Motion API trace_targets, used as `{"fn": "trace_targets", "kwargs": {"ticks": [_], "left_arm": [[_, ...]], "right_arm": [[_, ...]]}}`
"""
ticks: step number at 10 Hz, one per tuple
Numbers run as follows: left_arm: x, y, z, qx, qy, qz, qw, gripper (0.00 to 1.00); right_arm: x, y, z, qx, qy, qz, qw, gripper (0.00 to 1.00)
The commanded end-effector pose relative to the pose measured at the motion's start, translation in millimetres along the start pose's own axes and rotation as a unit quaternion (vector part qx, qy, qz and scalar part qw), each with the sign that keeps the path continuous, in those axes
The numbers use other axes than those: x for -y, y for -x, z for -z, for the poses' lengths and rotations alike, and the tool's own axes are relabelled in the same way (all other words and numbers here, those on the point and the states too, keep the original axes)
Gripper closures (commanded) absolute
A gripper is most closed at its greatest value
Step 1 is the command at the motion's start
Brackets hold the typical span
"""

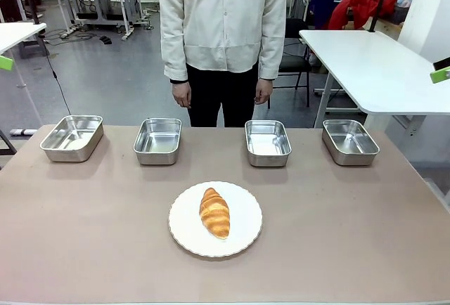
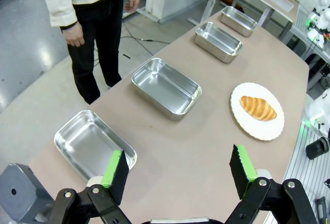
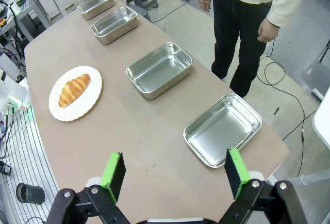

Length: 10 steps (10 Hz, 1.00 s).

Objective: Place the bread in the container.
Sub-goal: Place the Butter Roll into the Airtight Container indicated by the human.

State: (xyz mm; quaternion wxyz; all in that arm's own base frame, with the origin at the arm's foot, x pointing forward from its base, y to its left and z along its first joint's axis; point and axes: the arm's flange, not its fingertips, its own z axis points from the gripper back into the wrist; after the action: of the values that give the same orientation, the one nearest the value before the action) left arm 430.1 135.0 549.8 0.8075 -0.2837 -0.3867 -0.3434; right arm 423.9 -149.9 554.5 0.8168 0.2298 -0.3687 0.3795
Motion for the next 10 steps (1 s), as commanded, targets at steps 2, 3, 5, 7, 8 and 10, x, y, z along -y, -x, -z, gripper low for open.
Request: {"fn": "trace_targets", "kwargs": {"ticks": [2,3,5,7,8,10], "left_arm": [[0.5,-0.9,-1.3,0.003,0.001,0.002,1.0,0.0],[0.5,-0.9,-1.3,0.003,0.001,0.002,1.0,0.0],[0.5,-0.9,-1.3,0.003,0.001,0.002,1.0,0.0],[0.5,-0.9,-1.3,0.003,0.001,0.002,1.0,0.0],[0.5,-0.9,-1.3,0.003,0.001,0.002,1.0,0.0],[0.5,-0.9,-1.3,0.003,0.001,0.002,1.0,0.0]], "right_arm": [[-0.2,-1.6,0.1,0.007,0.0,-0.003,1.0,0.0],[-0.2,-1.6,0.1,0.007,0.0,-0.003,1.0,0.0],[-0.2,-1.6,0.1,0.007,0.0,-0.003,1.0,0.0],[-0.2,-1.6,0.1,0.007,0.0,-0.003,1.0,0.0],[-0.2,-1.6,0.1,0.007,0.0,-0.003,1.0,0.0],[-0.2,-1.6,0.1,0.007,0.0,-0.003,1.0,0.0]]}}
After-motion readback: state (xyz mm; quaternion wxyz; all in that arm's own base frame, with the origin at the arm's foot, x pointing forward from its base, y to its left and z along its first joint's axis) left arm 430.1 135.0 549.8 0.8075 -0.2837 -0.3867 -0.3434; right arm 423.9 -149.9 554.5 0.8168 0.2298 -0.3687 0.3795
